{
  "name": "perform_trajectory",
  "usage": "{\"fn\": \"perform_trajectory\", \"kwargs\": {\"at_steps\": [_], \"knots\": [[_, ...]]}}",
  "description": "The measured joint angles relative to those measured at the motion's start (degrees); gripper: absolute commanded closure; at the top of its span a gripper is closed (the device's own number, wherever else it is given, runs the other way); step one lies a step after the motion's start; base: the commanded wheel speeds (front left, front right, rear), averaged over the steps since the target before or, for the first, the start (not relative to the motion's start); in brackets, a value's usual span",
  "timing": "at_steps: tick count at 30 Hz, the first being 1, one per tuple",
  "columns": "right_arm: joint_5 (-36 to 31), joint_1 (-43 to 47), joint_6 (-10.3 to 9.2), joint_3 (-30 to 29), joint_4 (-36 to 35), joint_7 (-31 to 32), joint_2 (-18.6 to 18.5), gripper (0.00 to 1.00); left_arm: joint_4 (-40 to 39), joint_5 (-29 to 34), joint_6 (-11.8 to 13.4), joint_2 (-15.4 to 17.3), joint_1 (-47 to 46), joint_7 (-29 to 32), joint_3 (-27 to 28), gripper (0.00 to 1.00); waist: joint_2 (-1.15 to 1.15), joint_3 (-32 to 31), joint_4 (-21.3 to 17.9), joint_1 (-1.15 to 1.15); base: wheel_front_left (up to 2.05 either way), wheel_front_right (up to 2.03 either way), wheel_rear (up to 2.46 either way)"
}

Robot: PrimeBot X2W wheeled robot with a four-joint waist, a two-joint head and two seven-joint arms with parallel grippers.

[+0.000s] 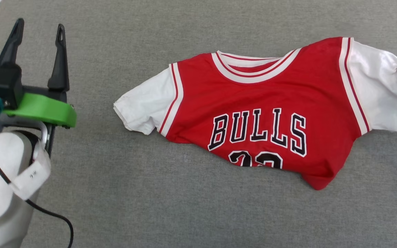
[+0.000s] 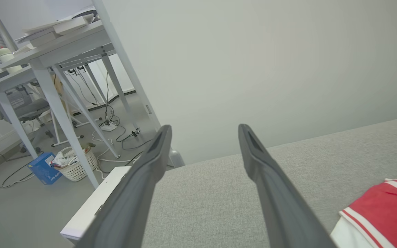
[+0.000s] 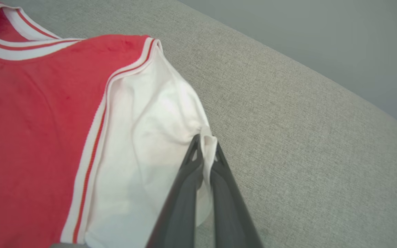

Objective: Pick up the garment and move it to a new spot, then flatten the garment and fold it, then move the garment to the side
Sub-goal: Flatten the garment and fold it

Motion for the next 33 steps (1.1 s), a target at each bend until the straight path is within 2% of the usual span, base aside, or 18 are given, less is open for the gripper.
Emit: {"fn": "perform_trajectory", "kwargs": {"at_steps": [4,7,11,16,20,27,33], "knots": [[0.46,1.27,0.00,-1.08,-2.56,-0.86,-1.13,1.00,1.69,-1.68,-5.13,2.74,-6.15,8.20,-1.98,0.00,0.00,-0.09,-1.74,0.00,0.00,0.00,0.00],[0.36,2.26,0.00,-2.07,-4.21,-0.99,-1.67,1.00,3.89,-4.67,-9.79,3.88,-10.94,17.49,-4.12,0.00,0.00,0.25,-3.09,0.00,0.00,0.00,0.00],[-0.05,2.89,0.00,-3.14,-5.78,-0.91,-1.57,1.00,7.03,-9.56,-12.60,5.13,-15.91,30.98,-8.21,0.00,0.00,1.14,-4.42,0.00,0.00,0.00,0.00],[-1.33,2.94,0.00,-4.55,-7.27,-0.21,-0.76,1.00,10.18,-16.57,-13.52,6.71,-20.49,46.82,-15.08,0.00,0.00,2.93,-5.77,0.00,0.00,0.00,0.00],[-1.88,2.92,0.00,-5.44,-8.40,0.58,0.05,1.00,11.26,-22.39,-13.57,7.79,-22.86,54.61,-20.59,0.00,0.00,4.43,-6.82,0.00,0.00,0.00,0.00],[-2.85,2.68,0.00,-5.93,-9.55,1.82,1.13,1.00,14.84,-27.71,-13.58,10.36,-24.77,60.69,-28.28,0.00,0.00,6.79,-8.60,0.00,0.00,0.00,0.00],[-3.37,2.15,0.00,-5.91,-10.00,2.46,1.75,1.00,15.56,-30.88,-13.57,12.41,-27.09,62.50,-32.34,0.00,0.00,8.00,-9.50,-0.01,0.00,0.00,0.00]]}}
